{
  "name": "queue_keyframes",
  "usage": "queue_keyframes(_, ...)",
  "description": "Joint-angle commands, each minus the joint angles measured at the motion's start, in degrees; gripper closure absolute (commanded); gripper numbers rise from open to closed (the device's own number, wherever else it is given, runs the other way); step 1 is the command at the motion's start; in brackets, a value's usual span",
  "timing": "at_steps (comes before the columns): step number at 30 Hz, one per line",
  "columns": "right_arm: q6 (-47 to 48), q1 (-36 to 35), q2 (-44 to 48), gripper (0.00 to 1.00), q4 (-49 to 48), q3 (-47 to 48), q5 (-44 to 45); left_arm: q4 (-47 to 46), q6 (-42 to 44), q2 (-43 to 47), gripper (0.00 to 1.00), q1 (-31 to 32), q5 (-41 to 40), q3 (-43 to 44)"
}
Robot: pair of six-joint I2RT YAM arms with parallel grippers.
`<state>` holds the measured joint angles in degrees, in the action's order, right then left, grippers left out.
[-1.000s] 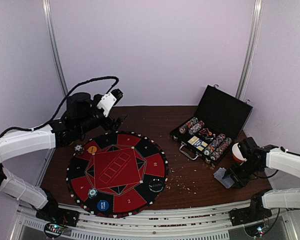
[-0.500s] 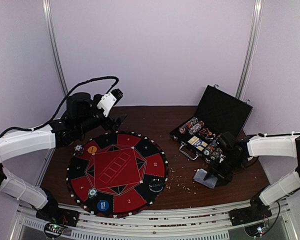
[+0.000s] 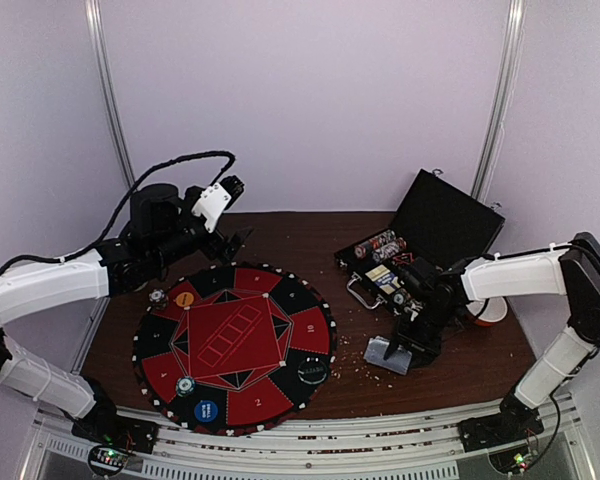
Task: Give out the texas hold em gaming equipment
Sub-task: Position the face-down deck piles at the center of the board.
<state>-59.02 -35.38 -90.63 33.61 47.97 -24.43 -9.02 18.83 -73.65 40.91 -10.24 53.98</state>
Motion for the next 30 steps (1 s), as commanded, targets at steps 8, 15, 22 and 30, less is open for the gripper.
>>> queue_keyframes(8, 4.8, -3.0, -3.5, 0.43, -3.9, 1.7, -3.2, -2.6, 0.7, 1.2, 0.02, -0.4, 0.4, -0.6)
queue_keyframes(15, 5.7, -3.0, -2.5, 0.34, -1.5, 2.3, -2.9, -2.6, 0.7, 1.6, 0.02, -0.3, 0.7, -0.6)
queue_keyframes(22, 10.4, -2.6, -0.3, 0.11, 8.4, 7.1, 1.9, -2.5, 0.7, 1.6, 0.02, -0.4, 0.8, -0.7)
queue_keyframes(30, 18.6, -2.6, 1.7, 0.0, 20.4, 18.3, 10.1, -2.4, 1.1, 1.7, 0.02, -0.3, 1.1, -0.7)
